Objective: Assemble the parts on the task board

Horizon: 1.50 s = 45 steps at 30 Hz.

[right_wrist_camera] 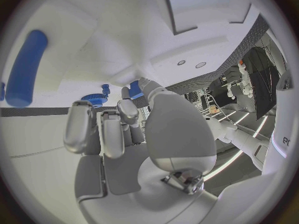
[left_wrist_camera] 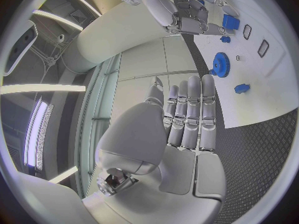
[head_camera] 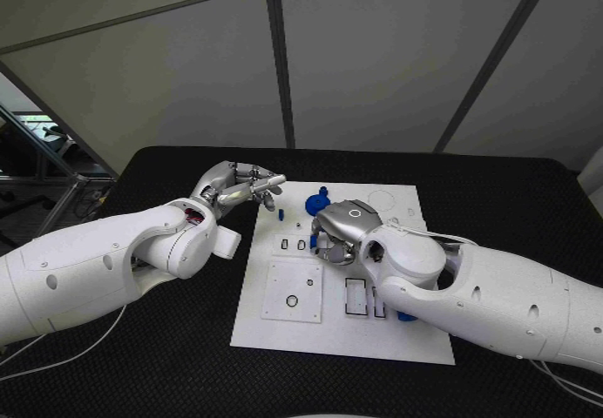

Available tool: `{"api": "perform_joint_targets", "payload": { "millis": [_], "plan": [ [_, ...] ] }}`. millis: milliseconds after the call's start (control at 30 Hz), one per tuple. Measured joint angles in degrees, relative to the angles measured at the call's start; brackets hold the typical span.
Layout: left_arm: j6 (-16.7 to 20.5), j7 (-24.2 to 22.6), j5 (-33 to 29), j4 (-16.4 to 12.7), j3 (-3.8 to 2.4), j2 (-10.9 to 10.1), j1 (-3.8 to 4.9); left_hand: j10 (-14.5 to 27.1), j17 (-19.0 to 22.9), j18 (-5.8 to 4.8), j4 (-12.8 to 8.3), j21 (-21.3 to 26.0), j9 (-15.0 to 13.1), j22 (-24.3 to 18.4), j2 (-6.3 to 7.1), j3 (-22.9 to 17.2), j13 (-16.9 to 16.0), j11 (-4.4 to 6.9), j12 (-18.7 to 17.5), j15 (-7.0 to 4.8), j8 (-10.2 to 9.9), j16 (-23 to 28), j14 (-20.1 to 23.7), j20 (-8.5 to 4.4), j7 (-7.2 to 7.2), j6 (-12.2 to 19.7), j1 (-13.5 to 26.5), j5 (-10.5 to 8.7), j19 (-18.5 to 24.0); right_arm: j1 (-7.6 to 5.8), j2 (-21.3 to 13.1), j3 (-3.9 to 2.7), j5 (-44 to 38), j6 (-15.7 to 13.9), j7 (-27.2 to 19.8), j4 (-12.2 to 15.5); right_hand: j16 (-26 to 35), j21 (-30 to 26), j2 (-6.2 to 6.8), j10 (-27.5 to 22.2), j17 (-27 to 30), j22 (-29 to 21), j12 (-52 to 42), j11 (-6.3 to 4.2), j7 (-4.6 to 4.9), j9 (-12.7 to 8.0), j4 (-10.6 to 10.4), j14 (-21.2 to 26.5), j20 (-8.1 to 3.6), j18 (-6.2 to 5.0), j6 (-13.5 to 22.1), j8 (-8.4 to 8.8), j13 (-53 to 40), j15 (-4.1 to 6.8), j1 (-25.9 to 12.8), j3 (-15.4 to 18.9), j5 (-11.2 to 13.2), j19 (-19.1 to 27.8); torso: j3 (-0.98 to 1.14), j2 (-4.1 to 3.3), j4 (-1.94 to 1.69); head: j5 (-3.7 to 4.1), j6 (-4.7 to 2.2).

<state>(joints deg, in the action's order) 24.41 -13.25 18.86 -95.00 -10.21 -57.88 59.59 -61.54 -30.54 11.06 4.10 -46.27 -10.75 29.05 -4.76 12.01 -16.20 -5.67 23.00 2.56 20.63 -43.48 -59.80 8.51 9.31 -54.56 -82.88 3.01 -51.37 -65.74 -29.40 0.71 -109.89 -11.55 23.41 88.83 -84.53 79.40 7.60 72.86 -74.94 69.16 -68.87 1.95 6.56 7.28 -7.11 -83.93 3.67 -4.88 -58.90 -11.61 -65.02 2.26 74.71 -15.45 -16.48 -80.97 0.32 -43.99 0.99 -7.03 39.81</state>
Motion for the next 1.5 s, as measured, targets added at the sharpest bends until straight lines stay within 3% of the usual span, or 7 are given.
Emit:
{"api": "perform_joint_targets", "payload": {
  "millis": [700,1033,1500],
  "plan": [
    [-0.14,0.31,-0.02,0.11,0.00,0.05,0.01,0.20,0.10,0.00,0.00,0.22,0.06,0.01,0.00,0.00,0.06,-0.20,0.00,0.00,0.00,0.00,0.00,0.20,0.21,0.21,0.00,0.00,0.20,0.01,0.14,0.01,-0.03,0.43,0.19,-0.09,0.24,-0.26,0.46,-1.02,0.01,-0.53,0.87,0.20,0.53,-0.07,-0.35,0.00,0.41,0.00,1.30,0.67,0.95,0.00,-0.47,0.34,0.00,0.41,-0.01,0.03,-0.02,-0.12,0.01],
    [-0.21,0.50,-0.02,0.17,0.00,0.12,0.01,0.20,0.16,0.00,0.00,0.22,0.18,-0.04,0.00,0.00,0.17,-0.20,0.00,0.00,-0.22,0.00,0.00,0.20,0.21,0.21,0.00,0.00,0.20,0.02,0.17,0.02,-0.03,0.54,0.43,-0.10,0.88,-0.88,0.91,-2.74,0.01,-1.38,2.62,1.10,1.58,-0.22,-0.99,0.00,0.83,0.00,3.25,1.47,2.62,-0.43,-0.91,0.98,0.67,0.83,0.00,0.03,-0.02,-0.09,0.01],
    [-0.64,0.79,-0.04,0.20,0.00,0.18,0.01,0.40,0.27,0.00,0.00,0.22,0.25,-0.09,-0.01,0.00,0.23,-0.40,-0.27,0.00,-0.43,0.00,0.00,0.20,0.42,0.42,0.48,0.00,0.20,0.02,0.22,0.01,-0.06,0.68,1.03,-0.13,1.88,-1.76,1.20,-4.50,0.02,-3.06,3.99,1.42,1.75,-0.26,-1.79,-0.01,1.23,0.00,4.37,1.68,4.41,-0.83,-1.21,1.43,0.85,1.64,0.00,0.03,-0.02,-0.03,-0.02]
  ]
}}
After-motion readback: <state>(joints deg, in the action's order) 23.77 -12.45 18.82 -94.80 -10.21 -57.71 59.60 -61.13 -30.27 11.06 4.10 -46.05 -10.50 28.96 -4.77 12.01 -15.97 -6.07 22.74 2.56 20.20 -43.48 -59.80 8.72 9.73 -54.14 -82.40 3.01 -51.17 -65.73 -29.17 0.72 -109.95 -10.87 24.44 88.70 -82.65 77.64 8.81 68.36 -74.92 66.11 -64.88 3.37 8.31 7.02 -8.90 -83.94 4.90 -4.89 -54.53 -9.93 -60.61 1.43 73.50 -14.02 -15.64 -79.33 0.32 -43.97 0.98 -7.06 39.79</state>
